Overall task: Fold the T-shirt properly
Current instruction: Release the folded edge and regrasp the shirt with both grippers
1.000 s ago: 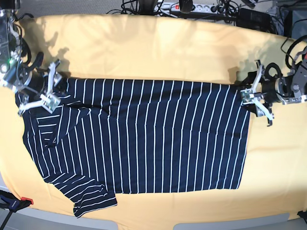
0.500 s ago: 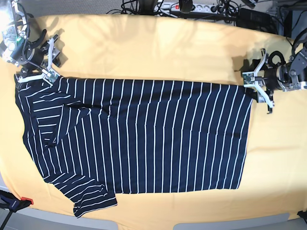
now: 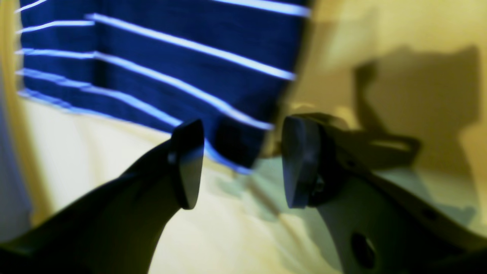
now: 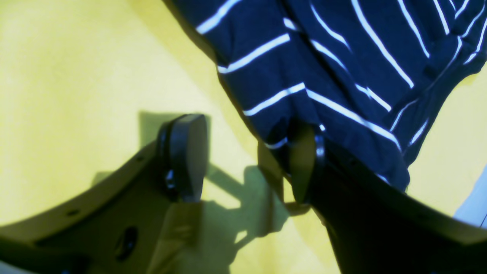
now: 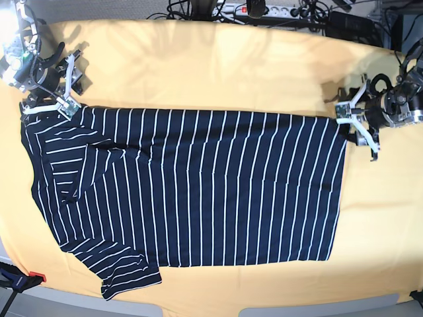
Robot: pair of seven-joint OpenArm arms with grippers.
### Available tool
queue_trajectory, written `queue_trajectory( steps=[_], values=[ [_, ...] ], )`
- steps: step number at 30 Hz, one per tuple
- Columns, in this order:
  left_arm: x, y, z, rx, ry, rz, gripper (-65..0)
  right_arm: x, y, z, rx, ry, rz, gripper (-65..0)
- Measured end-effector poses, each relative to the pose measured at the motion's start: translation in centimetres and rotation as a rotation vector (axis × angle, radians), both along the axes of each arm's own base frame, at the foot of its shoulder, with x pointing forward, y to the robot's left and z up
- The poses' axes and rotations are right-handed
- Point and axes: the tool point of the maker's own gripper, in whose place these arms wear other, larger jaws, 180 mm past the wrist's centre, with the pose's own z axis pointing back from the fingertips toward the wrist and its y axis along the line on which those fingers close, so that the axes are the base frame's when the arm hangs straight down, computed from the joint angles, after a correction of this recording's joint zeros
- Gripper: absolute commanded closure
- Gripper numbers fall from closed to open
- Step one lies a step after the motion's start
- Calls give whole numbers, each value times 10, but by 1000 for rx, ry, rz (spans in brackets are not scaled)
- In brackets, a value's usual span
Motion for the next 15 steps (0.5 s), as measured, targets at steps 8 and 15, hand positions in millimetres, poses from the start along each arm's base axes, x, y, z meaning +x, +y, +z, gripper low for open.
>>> queue_trajectory(
  steps=[8,15],
  values=[
    [18,2,8,-12,-101,48,-325,0,0,0,0,0,0,-358],
    [34,2,12,27,-215,45,-324,1,-1,0,0,-6,-10,-358]
  ],
)
